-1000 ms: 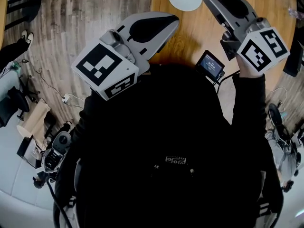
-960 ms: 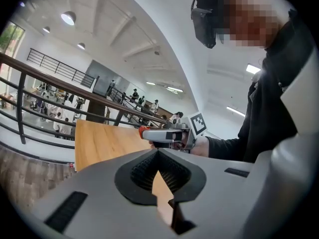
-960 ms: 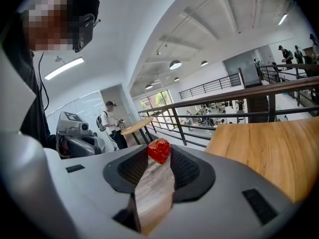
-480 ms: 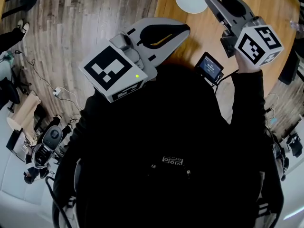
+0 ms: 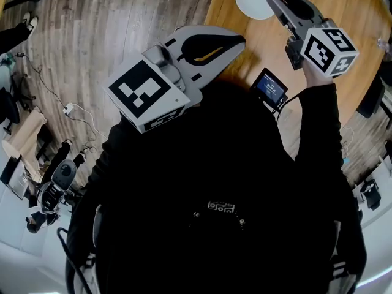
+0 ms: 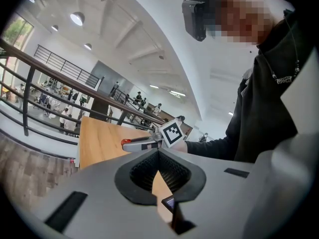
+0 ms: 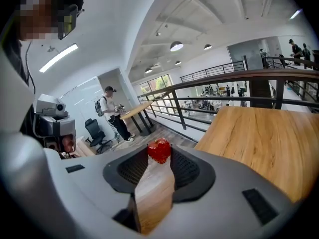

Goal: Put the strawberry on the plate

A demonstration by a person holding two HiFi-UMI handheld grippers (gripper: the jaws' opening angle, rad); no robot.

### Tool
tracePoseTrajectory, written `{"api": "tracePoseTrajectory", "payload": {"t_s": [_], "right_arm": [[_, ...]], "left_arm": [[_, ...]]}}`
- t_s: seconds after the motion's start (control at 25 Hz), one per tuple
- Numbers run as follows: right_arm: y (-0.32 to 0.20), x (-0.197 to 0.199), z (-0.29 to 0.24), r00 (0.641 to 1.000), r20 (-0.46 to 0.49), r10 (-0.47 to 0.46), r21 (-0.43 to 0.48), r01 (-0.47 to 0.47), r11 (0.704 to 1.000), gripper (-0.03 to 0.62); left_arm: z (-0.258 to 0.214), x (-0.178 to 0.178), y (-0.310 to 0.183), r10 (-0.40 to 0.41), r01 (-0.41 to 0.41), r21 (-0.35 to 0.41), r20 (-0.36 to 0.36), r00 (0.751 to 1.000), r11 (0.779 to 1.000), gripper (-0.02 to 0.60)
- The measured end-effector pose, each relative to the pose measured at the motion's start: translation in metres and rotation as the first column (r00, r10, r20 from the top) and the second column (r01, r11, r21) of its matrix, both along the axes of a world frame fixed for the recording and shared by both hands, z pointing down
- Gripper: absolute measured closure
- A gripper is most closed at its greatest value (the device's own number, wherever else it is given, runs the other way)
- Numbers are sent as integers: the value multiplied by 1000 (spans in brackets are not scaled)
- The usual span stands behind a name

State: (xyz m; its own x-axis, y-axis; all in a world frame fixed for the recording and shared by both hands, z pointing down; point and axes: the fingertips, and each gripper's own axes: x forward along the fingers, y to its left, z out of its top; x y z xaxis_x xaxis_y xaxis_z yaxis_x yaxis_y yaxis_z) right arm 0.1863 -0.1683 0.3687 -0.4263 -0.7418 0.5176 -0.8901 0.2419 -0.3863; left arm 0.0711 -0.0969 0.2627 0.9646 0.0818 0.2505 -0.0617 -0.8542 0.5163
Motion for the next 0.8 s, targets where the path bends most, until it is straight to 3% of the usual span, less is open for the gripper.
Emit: {"api": "tracePoseTrajectory", "payload": {"t_s": [0.4,0.8], "right_arm": [[7,16,50,1000,-9,8,-91,-9,996,444],[1,25,95,998,-63,-3,-186,-9,982,444]], "left_arm": [[6,-3,6,-21,21,-5,-2,1000,1000,582],[7,-28,-5,-80,81,-21,20,997,997,581]]}}
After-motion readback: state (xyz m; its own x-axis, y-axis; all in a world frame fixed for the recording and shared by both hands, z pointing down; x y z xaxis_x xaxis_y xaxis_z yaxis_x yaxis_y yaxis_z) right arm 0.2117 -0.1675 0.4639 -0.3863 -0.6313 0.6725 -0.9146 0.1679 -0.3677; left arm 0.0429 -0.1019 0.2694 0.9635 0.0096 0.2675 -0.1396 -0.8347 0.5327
